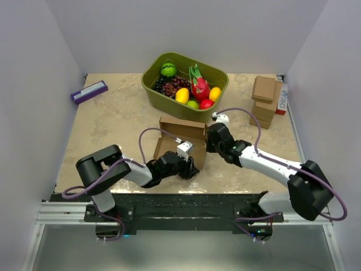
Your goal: Fold the paper box
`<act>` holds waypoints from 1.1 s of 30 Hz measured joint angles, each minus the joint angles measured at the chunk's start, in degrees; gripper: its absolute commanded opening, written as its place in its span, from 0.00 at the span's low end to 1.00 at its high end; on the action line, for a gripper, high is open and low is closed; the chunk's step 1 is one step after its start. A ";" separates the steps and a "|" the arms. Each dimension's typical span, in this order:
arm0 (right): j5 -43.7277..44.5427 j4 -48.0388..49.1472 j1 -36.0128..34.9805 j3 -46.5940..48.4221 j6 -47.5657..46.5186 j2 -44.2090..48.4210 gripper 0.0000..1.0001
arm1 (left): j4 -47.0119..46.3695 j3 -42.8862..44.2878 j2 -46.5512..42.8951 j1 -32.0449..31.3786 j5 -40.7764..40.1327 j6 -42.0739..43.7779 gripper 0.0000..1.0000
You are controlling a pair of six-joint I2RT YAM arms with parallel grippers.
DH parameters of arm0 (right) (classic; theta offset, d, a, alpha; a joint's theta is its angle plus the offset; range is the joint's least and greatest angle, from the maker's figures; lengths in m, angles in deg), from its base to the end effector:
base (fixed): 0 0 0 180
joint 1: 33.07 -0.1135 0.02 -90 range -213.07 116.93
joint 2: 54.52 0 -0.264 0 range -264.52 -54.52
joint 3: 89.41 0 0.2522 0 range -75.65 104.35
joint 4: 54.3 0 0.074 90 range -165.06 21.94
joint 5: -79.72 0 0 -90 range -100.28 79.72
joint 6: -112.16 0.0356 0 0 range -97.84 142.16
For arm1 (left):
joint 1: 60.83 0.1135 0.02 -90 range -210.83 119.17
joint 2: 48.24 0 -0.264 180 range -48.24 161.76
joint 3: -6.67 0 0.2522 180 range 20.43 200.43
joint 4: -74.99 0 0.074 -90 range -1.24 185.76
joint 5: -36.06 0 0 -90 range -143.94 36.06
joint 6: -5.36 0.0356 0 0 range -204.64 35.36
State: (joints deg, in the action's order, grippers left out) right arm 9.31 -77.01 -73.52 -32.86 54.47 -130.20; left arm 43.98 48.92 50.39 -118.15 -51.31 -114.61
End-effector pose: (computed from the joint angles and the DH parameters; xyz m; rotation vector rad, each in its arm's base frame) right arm 0.2156 0.1681 0.2149 0.0135 2.2660 0.2849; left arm 0.1597 -0.2519 0.1176 0.5422 2.0955 -0.9808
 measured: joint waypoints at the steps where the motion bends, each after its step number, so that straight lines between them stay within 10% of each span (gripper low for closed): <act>1: -0.22 0.02 0.00 0.07 0.37 -0.44 0.00 | -0.52 0.00 0.31 -0.37 0.15 -0.24 0.42; 22: -6.23 7.37 -2.21 0.20 9.70 -6.49 0.04 | -7.10 1.40 5.22 -1.64 2.91 -2.62 0.40; 33: -5.77 1.95 -3.41 0.33 9.73 -0.96 0.71 | -9.86 -3.56 2.71 -1.64 5.20 -2.58 0.39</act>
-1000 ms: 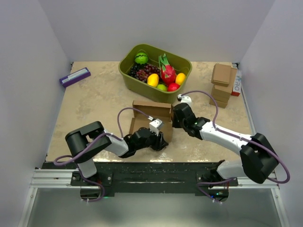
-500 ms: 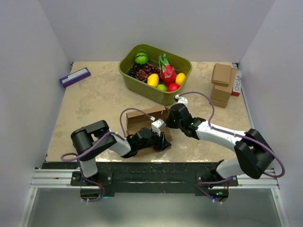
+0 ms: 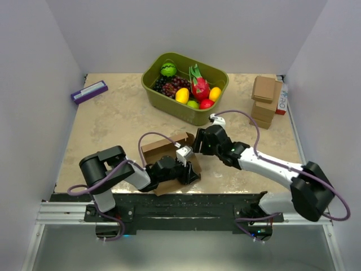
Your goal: Fold the paper box
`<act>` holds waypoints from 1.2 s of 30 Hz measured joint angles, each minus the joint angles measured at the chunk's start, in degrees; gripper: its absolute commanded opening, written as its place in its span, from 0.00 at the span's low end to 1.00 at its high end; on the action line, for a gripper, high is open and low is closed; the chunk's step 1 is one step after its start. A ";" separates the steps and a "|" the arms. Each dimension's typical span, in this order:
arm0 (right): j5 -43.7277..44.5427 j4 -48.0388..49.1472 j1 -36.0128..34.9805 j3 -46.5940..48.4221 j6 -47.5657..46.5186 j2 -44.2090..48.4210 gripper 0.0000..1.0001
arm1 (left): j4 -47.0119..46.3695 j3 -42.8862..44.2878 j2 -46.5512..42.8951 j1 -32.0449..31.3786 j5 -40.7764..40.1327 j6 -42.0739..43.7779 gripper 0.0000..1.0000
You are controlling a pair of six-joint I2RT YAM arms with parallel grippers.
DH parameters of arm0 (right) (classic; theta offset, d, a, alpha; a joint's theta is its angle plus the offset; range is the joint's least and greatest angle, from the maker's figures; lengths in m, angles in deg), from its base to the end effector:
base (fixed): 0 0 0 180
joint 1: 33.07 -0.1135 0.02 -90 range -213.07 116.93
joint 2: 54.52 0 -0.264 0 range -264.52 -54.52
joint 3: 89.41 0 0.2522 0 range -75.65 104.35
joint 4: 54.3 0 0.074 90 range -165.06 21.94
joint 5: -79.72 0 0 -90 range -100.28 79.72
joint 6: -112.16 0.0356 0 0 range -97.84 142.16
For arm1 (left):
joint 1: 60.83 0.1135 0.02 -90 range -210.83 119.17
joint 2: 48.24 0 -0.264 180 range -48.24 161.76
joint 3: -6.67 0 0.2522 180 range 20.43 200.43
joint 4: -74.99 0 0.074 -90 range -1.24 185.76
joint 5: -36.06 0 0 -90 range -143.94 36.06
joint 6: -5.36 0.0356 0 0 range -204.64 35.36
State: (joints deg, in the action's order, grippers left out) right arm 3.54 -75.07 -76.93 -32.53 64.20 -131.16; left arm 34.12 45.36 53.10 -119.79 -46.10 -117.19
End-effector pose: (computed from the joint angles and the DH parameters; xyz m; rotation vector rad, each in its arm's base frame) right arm 0.2070 0.1871 0.2145 0.0920 2.3058 0.5189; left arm 0.1450 -0.2503 0.1078 0.5855 2.0606 -1.1405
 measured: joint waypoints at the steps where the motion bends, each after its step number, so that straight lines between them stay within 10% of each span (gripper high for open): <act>1: 0.55 -0.96 0.04 0.13 -0.22 1.64 0.75 | 0.02 -0.90 -0.74 0.00 0.48 0.02 0.39; 11: 1.57 -3.89 9.64 2.01 -6.64 13.22 0.72 | 1.75 -7.04 -7.10 0.00 5.55 2.05 0.38; 36: -16.98 12.22 4.59 -6.45 -20.37 -1.05 0.70 | -3.28 -6.93 -2.84 2.93 16.81 3.65 0.34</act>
State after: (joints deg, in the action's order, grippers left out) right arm -13.44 -62.85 -72.34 -38.98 43.83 -132.21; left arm 30.85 38.43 50.26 -116.86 -29.30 -113.54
